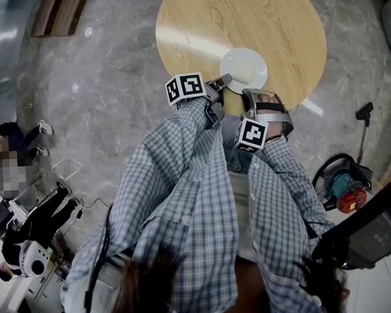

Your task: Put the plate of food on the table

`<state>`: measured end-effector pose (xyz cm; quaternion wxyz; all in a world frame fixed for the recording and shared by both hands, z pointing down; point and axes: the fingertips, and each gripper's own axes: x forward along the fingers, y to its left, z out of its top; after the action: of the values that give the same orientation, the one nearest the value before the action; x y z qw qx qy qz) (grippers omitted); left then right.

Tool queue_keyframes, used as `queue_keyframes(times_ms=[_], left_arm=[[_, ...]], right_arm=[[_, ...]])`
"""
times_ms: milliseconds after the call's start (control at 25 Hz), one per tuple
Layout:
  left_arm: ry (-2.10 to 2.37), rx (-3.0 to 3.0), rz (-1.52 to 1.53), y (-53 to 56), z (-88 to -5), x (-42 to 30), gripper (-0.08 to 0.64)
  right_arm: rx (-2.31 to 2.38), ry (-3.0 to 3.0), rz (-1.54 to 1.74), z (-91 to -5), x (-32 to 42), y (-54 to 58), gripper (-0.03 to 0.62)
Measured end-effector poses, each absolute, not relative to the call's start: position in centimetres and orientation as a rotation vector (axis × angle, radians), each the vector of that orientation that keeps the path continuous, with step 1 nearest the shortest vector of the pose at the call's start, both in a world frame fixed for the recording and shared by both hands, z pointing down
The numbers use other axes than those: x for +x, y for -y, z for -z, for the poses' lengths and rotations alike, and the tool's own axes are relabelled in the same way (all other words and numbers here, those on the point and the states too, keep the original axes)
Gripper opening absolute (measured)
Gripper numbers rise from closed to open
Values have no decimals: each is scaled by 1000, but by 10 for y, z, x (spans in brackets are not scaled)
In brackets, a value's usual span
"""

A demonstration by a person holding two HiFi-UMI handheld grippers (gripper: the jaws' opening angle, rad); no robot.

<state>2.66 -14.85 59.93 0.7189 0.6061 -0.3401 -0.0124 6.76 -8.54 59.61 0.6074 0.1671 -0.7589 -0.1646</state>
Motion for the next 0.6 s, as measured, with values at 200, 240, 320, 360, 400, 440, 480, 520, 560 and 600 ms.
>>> queue_keyframes(times_ms=[200, 240, 320, 360, 400, 440, 480, 520, 560, 600], left_arm=[[734, 1349, 10, 149, -596, 25, 31], [730, 1349, 8, 148, -596, 25, 35], [729, 1346, 4, 146, -596, 23, 35], [732, 1344, 3, 145, -597, 22, 35], [733, 1343, 1, 144, -597, 22, 35], [732, 1340, 0, 143, -597, 21, 35], [731, 1339, -1, 142, -597, 21, 35], [731, 1338, -2, 141, -596, 20, 34], [733, 1338, -1, 141, -596, 19, 35], [736, 1338, 0, 140, -596, 18, 34]], right_arm=[[392, 1763, 361, -594, 65, 94, 48], [393, 1761, 358, -594, 66, 96, 48], [393, 1761, 349, -595, 66, 98, 48], [391, 1763, 341, -596, 67, 98, 48], [390, 1765, 331, -598, 67, 97, 48], [392, 1769, 317, -599, 67, 97, 49], [396, 1775, 299, -599, 67, 98, 49], [398, 1782, 278, -600, 67, 98, 49], [397, 1790, 258, -601, 67, 98, 49], [393, 1797, 243, -602, 67, 98, 49]])
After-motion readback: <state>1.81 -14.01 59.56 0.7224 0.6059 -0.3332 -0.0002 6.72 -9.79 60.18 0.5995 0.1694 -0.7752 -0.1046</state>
